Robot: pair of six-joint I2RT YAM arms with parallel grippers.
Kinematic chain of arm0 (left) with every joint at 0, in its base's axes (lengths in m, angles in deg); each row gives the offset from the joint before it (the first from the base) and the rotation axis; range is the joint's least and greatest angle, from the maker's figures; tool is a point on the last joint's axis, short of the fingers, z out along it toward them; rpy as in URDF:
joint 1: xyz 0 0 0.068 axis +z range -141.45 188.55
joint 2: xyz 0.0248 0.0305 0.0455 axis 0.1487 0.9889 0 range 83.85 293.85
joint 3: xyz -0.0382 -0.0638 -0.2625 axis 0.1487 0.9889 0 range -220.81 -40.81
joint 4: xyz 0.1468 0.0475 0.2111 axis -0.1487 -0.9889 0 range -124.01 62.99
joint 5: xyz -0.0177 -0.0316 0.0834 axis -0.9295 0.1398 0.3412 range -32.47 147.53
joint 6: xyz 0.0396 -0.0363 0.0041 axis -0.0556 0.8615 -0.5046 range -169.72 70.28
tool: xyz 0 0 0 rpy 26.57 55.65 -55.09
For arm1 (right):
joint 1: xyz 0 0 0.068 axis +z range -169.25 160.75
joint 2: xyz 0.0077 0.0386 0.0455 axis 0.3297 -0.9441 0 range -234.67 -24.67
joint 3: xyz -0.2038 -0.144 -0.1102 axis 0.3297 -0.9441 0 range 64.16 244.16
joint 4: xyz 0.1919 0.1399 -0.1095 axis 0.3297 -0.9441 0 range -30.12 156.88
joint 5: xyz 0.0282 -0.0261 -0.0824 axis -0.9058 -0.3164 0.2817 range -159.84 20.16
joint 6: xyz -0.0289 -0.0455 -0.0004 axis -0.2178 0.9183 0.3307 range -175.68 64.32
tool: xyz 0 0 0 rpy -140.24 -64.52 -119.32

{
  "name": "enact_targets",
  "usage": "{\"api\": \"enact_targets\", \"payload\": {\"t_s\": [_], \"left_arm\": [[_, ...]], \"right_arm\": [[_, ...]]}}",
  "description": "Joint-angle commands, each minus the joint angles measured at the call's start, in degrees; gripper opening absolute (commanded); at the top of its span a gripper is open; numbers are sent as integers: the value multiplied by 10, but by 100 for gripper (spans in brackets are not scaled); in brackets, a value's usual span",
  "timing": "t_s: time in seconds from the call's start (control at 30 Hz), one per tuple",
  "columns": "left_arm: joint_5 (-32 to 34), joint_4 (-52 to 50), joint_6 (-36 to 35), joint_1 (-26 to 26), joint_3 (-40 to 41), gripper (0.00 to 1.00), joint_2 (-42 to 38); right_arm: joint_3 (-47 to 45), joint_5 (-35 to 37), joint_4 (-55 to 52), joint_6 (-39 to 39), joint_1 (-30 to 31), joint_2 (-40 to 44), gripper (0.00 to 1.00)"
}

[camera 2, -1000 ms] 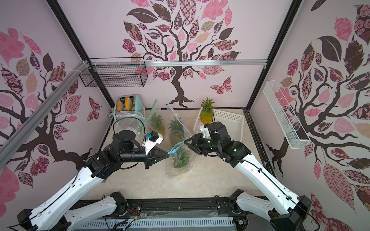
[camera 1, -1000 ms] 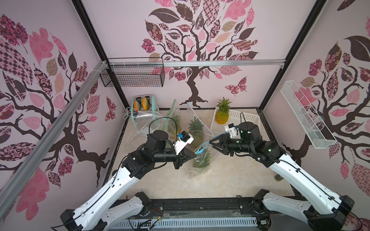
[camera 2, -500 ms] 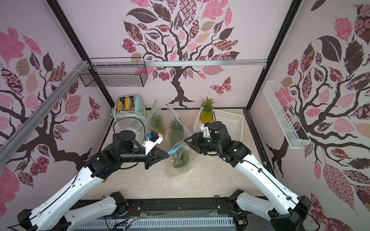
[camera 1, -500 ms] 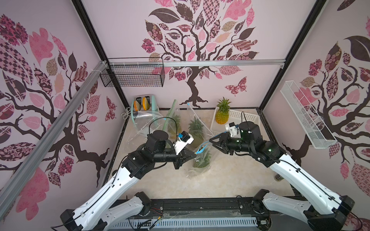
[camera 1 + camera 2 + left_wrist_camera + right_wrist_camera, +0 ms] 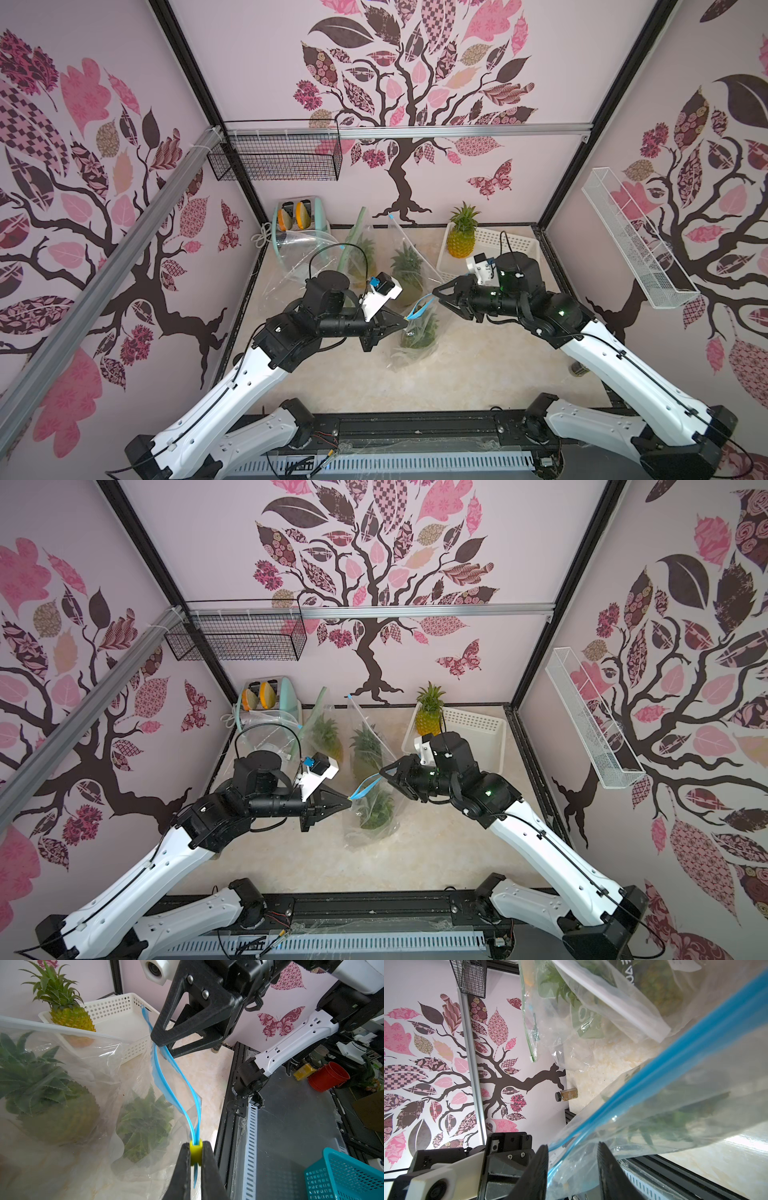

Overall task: Open the zip-top bag and take out the pineapple
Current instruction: Open the zipper of the food storage bag at the center of the board.

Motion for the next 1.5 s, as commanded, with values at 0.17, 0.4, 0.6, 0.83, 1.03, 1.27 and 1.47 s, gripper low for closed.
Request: {"api": "enact_targets", "payload": {"t_s": [0.17, 0.4, 0.6, 0.83, 1.03, 1.27, 1.47], "left_arm": [[-5, 7, -4, -2, -7, 0, -6], [-6, 6, -4, -2, -4, 0, -8], [-10, -1, -7, -2, -4, 1, -8], [27, -74, -49, -2, -35, 36, -10], [25, -156, -90, 40, -122, 46, 7], [-88, -174, -66, 54, -211, 55, 125], [-125, -158, -62, 54, -223, 55, 178]], "right_arm": [[0, 6, 14, -7, 8, 2, 31], [-7, 11, 23, -8, 9, 2, 18], [-9, 15, 34, -8, 9, 1, 8], [-1, 20, 31, 8, 9, -4, 3], [42, 24, -26, 76, 9, -29, 1], [59, 21, -61, 154, 9, -43, 0], [61, 19, -56, 164, 10, -40, 0]]}}
